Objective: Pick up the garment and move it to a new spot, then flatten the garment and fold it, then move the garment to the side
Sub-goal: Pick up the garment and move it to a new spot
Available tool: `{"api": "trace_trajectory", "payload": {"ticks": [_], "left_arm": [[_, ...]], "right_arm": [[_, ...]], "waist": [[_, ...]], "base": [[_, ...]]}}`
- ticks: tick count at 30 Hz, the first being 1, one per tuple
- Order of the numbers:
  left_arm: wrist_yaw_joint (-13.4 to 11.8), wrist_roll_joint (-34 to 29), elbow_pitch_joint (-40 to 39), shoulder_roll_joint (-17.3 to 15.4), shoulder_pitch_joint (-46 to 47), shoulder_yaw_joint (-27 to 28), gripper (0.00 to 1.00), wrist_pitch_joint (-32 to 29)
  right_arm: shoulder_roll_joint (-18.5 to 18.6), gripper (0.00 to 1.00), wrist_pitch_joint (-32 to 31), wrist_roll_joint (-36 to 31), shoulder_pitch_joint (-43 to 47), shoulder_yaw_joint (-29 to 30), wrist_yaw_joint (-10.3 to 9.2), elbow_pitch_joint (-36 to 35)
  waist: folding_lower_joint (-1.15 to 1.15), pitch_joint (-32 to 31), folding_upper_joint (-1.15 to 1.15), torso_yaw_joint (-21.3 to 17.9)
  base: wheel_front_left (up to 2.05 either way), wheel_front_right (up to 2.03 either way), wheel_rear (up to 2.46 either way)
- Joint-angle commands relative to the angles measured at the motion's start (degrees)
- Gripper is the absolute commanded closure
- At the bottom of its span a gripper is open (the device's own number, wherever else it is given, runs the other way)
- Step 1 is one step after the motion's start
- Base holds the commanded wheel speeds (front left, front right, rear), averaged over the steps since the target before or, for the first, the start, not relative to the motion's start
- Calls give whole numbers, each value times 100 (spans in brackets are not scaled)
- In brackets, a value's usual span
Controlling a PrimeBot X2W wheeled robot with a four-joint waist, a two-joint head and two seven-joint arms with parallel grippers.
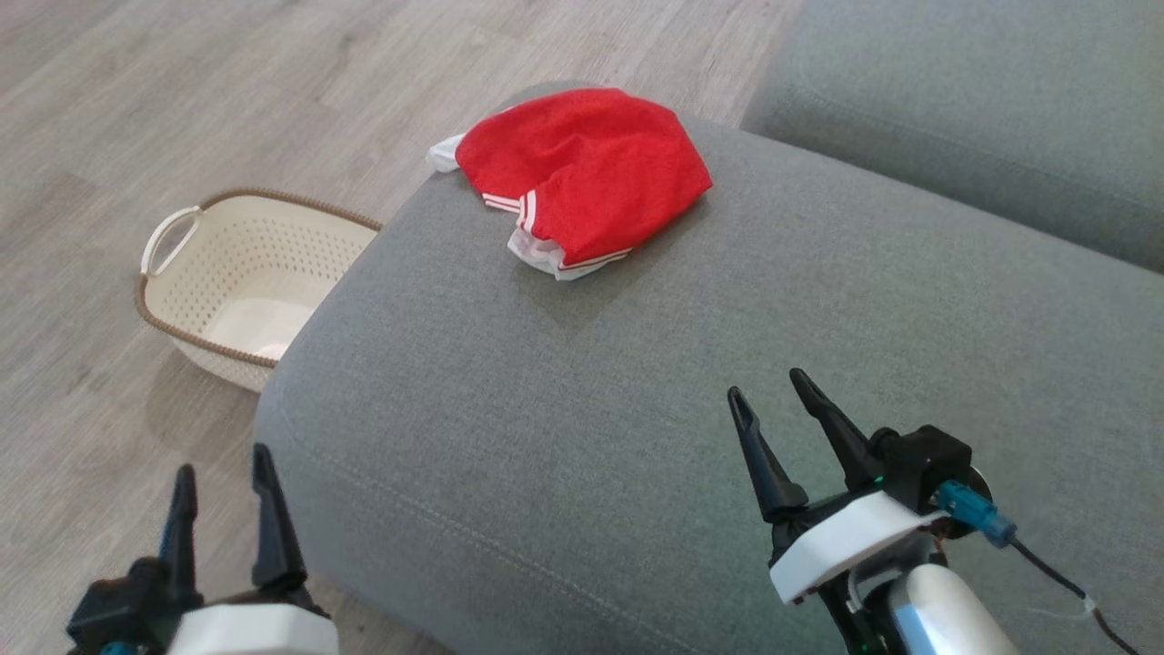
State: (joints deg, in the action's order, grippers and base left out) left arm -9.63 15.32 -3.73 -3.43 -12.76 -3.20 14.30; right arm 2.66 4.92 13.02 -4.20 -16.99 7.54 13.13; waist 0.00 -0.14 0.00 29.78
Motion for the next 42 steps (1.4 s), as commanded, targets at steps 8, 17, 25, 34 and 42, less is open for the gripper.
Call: {"api": "trace_trajectory", "payload": {"ticks": [8,17,25,34,42], "left_arm": [[385,-176,79,-499,1379,84,0,-157],[1206,-105,1286,-1119,3714,-188,0,-998],[1591,298,2859,-1445,5545,-285,0,-1726],[1704,876,4124,-1584,6409,-746,0,-2822],[1682,1120,4915,-1625,6659,-751,0,-3156]], "right_arm": [[21,0,-140,-364,-377,273,-5,-366],[21,0,-469,-858,-545,574,-5,-1016],[21,0,-713,-1268,-875,665,-5,-1550],[21,0,-843,-1536,-855,961,-5,-2040],[21,0,-840,-1517,-844,904,-5,-2175]], "waist": [[0,534,0,0],[0,1435,0,-515],[0,2359,0,-1307],[0,2945,0,-1724],[0,3121,0,-1817]], "base": [[0,0,0],[0,0,0],[0,0,0],[0,0,0],[0,0,0]]}}
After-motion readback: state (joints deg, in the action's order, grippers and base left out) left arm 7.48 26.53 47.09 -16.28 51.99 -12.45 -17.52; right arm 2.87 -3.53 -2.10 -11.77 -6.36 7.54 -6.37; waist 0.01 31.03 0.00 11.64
